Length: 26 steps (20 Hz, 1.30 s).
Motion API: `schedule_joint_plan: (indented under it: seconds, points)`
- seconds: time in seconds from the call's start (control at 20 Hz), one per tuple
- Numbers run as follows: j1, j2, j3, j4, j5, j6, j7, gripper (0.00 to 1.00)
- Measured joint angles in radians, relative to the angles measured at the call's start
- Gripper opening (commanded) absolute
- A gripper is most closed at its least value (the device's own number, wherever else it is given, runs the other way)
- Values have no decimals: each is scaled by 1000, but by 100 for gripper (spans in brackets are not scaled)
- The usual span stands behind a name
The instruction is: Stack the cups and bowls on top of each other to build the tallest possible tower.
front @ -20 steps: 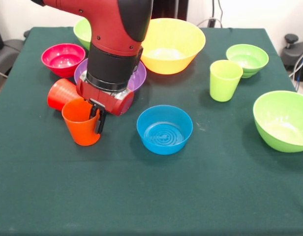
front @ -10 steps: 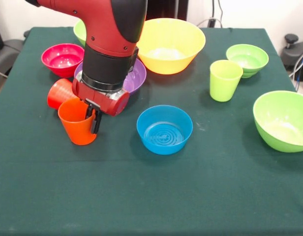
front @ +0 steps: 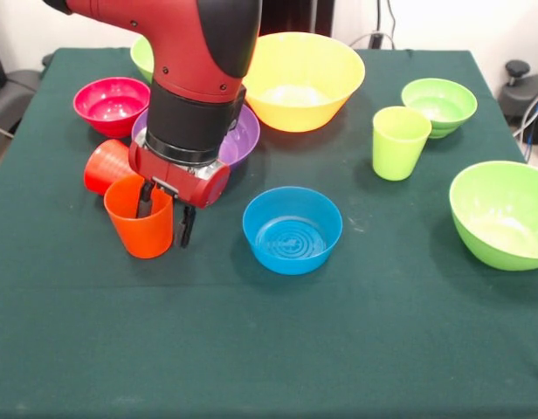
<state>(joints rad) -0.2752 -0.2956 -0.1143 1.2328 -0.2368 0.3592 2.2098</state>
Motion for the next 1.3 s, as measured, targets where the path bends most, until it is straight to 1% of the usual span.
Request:
schedule_joint_plan:
  seconds: [0.5, 0.7, 0.95, 1.0, 1.3]
  points:
    - [0, 1, 0, 1, 19, 0, 0, 100]
    - [0, -18, 0, 16, 33, 0, 0, 100]
    - [5, -77, 0, 58, 46, 0, 0, 100]
    - [8, -99, -1, 69, 50, 0, 0, 100]
    - [19, -155, -5, 89, 59, 0, 0, 100]
